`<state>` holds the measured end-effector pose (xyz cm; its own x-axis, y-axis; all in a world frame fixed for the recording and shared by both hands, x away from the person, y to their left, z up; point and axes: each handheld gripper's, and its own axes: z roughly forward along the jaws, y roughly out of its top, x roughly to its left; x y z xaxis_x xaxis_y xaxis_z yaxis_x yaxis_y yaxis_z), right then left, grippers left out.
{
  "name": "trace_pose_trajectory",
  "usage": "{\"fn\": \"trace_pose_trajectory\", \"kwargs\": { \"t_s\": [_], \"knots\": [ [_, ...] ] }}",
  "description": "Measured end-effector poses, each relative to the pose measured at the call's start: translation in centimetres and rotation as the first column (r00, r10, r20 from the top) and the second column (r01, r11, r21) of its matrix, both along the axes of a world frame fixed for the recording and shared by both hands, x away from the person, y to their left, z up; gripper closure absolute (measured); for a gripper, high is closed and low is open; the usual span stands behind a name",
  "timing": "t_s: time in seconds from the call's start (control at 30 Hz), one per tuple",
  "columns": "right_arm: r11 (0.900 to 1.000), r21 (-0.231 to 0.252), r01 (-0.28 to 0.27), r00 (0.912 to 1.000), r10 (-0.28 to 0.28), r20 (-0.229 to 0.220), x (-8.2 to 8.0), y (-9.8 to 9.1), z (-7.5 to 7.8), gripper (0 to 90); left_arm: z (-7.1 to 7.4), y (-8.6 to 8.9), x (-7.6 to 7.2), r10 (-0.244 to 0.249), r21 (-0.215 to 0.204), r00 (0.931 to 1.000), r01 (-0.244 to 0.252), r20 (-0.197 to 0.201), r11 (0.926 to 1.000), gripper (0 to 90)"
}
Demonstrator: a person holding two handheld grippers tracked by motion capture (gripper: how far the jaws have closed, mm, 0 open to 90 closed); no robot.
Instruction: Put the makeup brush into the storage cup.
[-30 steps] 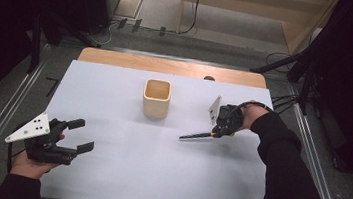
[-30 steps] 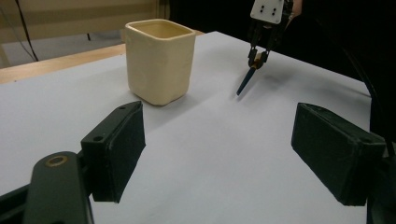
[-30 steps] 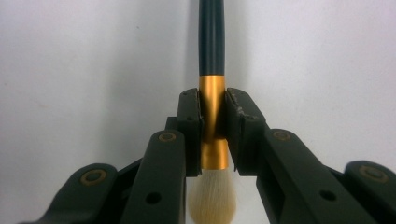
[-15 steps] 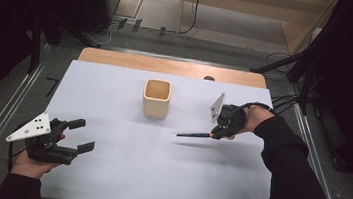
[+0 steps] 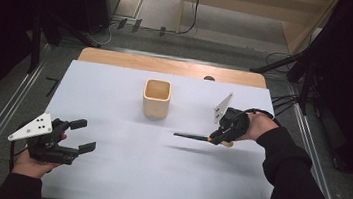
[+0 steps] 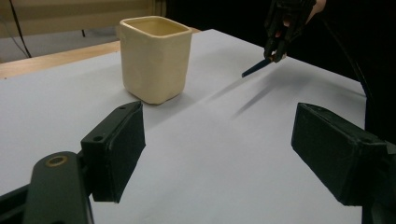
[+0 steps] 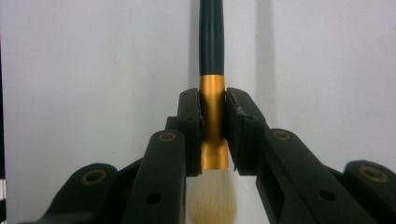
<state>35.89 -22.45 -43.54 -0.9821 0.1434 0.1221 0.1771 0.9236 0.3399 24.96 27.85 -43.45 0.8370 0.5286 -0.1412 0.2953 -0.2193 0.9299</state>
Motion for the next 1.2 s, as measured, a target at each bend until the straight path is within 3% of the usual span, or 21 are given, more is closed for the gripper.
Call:
{"fn": "trace_pose_trajectory", "kwargs": {
  "t_s": [0.13, 0.27, 0.6, 0.67, 0.77, 1.0, 1.2],
  "knots": [
    [0.9966, 0.062, 0.055, 0.9979, -0.053, -0.039, -0.2, -0.6, 0.0, 77.8, 0.0, -0.1, 0.1, -0.004, 0.002, 1.0, 0.004, -0.005, 1.0, 18.1],
    [0.991, 0.092, 0.097, 0.9942, -0.092, -0.056, -0.7, -1.1, -0.3, 77.8, 0.0, -0.3, 0.1, -0.011, 0.003, 0.9999, 0.011, -0.004, 0.9999, 18.1],
    [0.9762, 0.151, 0.155, 0.9873, -0.148, -0.057, -2.1, -0.6, -0.8, 77.8, 0.0, -0.7, 0.3, -0.023, 0.004, 0.9997, 0.023, -0.012, 0.9997, 18.1],
    [0.9685, 0.193, 0.157, 0.9875, -0.152, -0.042, -2.6, -0.6, -0.9, 77.8, 0.0, -0.8, 0.4, -0.025, 0.004, 0.9996, 0.025, -0.014, 0.9997, 18.1],
    [0.9629, 0.207, 0.172, 0.9849, -0.172, -0.021, -3.1, -0.5, -0.9, 77.8, 0.0, -1.1, 0.4, -0.036, 0.008, 0.9992, 0.036, -0.019, 0.9993, 18.1],
    [0.9372, 0.276, 0.214, 0.9758, -0.218, -0.014, -4.0, -0.1, -0.8, 77.8, 0.0, -1.8, 0.6, -0.06, 0.008, 0.9974, 0.061, -0.039, 0.9981, 18.1],
    [0.9174, 0.318, 0.239, 0.9703, -0.239, -0.041, -4.9, 0.7, -0.8, 77.9, 0.0, -2.3, 0.8, -0.078, 0.005, 0.9949, 0.078, -0.063, 0.9969, 18.1]
  ]
}}
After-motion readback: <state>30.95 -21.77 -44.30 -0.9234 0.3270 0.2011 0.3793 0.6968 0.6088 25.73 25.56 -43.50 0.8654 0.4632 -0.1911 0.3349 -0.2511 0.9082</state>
